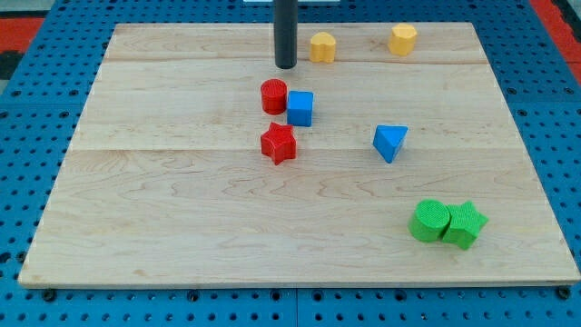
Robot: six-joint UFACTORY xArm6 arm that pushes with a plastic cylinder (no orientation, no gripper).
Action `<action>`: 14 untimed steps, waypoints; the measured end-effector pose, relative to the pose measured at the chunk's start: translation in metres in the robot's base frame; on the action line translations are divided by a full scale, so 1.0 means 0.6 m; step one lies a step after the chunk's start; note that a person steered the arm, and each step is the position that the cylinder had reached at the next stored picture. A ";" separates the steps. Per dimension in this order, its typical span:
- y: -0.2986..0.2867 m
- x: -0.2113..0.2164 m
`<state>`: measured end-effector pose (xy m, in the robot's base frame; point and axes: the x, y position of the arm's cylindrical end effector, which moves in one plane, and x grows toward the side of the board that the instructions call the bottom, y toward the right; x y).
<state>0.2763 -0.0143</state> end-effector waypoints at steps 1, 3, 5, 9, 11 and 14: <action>0.055 -0.026; 0.206 -0.036; 0.095 0.005; 0.075 0.004; 0.064 -0.002; 0.085 -0.002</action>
<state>0.2753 0.0368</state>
